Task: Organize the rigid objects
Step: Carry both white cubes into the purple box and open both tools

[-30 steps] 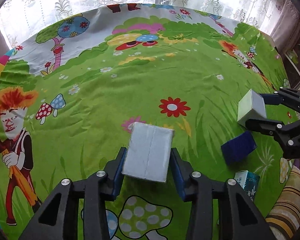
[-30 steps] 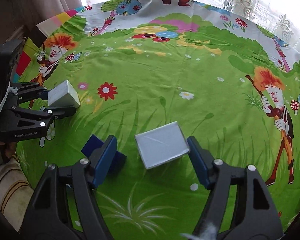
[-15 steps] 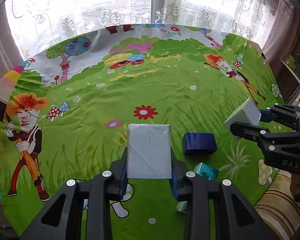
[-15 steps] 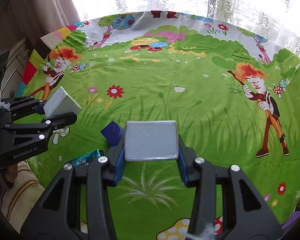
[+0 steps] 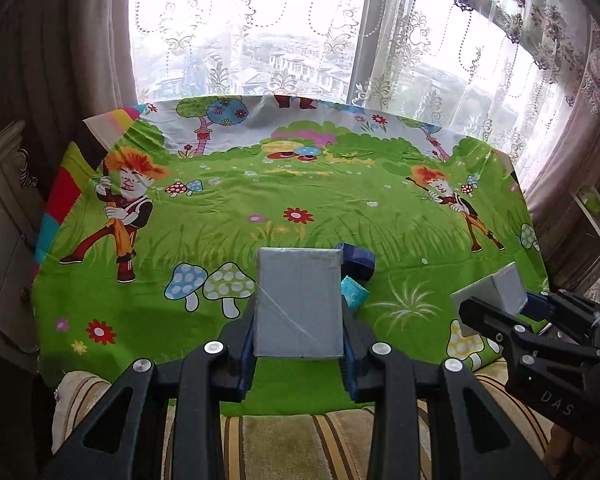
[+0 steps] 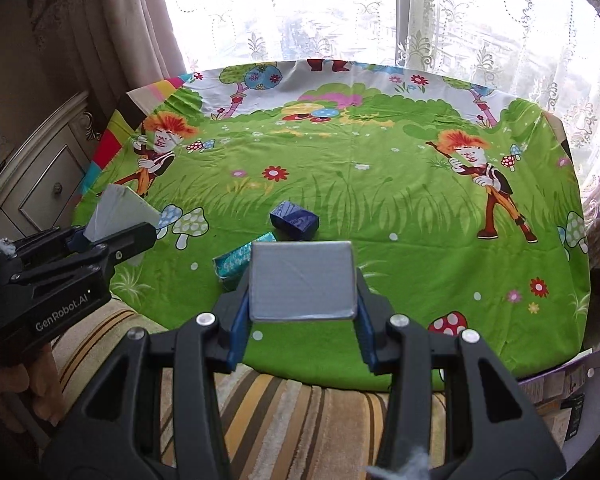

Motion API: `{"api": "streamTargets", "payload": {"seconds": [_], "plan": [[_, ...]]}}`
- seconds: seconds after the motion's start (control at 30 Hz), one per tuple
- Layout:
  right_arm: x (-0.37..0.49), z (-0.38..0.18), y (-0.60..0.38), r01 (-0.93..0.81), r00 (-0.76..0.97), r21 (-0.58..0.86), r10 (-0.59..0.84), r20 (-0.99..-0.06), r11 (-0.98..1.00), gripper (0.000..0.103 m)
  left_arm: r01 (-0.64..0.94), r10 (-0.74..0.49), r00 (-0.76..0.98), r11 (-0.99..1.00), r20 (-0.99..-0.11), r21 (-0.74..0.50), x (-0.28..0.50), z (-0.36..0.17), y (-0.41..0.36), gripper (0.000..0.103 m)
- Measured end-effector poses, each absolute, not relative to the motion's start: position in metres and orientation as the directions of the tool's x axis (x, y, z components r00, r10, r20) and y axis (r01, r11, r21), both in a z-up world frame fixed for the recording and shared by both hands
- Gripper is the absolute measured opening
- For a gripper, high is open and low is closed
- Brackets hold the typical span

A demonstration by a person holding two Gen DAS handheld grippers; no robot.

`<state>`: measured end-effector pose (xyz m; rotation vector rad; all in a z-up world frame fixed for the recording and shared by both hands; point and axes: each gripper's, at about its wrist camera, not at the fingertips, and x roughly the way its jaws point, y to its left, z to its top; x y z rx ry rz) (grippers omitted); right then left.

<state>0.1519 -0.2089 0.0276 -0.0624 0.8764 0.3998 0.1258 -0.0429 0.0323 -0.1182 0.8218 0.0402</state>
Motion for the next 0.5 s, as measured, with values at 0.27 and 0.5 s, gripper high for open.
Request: {"api": "streamTargets", "payload": {"seconds": [0.27,0.5], "plan": [[0.112,0.036,-0.231,-0.327,0.592,0.108,0.293,-0.751,0.939,0.048,-0.051,-0.010,0.725,0.996,-0.689,-0.069,0.090,0.049,-0.067,0.035],[0.095,0.039,-0.246,-0.306,0.606,0.087,0.264,-0.751,0.948,0.048,-0.027,-0.019,0.737,0.998,-0.676,-0.057,0.082,0.055,-0.079,0.035]]}}
